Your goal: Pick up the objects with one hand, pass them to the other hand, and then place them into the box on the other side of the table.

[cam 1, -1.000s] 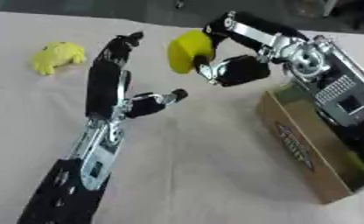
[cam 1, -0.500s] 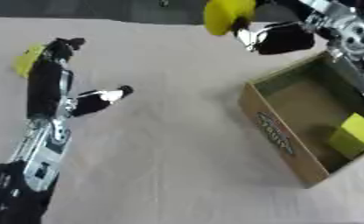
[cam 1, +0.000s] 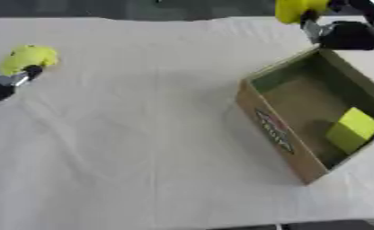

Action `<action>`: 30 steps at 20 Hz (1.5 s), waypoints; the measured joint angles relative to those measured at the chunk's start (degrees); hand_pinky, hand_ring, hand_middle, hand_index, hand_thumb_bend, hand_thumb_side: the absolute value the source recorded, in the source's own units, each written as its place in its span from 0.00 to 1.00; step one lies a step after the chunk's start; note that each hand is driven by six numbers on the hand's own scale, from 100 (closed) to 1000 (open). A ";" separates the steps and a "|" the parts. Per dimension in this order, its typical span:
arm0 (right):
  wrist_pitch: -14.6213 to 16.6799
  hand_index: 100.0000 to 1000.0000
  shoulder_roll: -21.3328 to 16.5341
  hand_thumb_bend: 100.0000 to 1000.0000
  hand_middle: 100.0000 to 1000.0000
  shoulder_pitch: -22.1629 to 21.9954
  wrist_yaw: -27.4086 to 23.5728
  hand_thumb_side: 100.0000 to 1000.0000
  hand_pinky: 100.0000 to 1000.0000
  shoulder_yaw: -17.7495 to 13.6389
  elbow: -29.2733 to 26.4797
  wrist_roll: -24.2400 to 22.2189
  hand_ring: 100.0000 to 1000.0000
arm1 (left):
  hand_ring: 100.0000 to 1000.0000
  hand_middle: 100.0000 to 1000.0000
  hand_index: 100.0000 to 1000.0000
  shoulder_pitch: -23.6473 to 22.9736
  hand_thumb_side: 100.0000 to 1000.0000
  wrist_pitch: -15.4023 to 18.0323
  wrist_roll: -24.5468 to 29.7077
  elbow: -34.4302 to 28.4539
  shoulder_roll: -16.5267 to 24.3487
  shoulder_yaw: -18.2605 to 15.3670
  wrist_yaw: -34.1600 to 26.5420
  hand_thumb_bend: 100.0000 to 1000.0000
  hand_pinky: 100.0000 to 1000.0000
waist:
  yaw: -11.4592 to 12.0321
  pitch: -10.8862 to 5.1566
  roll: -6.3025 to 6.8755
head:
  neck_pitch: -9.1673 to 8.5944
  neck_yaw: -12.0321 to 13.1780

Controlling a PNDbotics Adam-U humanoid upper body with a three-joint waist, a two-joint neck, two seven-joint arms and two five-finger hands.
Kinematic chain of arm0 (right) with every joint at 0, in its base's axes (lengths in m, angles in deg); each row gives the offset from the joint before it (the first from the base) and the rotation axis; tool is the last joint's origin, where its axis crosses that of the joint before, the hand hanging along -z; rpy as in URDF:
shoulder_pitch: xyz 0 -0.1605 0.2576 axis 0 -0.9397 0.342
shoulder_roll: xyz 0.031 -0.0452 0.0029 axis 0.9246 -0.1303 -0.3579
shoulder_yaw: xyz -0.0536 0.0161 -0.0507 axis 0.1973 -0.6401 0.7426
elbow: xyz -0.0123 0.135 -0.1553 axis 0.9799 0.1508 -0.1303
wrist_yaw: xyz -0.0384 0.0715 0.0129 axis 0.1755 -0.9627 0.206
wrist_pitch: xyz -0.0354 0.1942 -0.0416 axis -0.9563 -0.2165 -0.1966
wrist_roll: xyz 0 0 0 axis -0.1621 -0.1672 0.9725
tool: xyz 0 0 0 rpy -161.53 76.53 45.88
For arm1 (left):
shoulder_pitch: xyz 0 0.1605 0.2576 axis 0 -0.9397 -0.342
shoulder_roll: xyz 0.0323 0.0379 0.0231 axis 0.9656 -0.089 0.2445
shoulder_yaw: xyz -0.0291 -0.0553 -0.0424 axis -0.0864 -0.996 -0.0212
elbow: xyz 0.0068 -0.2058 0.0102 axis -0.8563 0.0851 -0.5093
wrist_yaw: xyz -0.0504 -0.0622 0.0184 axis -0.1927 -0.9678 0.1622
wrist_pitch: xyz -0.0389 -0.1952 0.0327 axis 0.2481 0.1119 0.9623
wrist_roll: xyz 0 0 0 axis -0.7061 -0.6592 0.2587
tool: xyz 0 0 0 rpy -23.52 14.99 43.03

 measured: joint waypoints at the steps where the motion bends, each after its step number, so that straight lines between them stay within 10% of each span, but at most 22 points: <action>1: -0.01 0.60 -0.02 0.00 0.41 -0.97 0.66 0.17 0.86 -0.15 0.00 0.07 0.65 | 0.59 0.58 0.74 -0.22 0.45 -0.45 -0.36 -0.47 0.78 -0.60 -0.66 0.91 0.55 | 0.03 0.06 0.02 | -0.11 0.00; 25: 0.27 0.68 0.07 0.00 0.51 -4.73 17.87 0.41 0.84 1.37 12.81 -4.82 0.71 | 0.60 0.58 0.74 -0.09 0.42 -3.83 -3.96 -2.94 6.21 -6.14 -2.08 0.91 0.55 | 1.44 0.63 0.16 | -1.39 -0.33; 30: 2.22 0.86 0.09 0.22 0.68 -5.98 21.21 0.52 0.87 1.17 13.45 -6.82 0.84 | 0.60 0.58 0.74 -0.09 0.42 -4.10 -4.28 -3.03 7.02 -6.78 -2.08 0.91 0.56 | 1.19 0.63 0.33 | -1.41 -0.01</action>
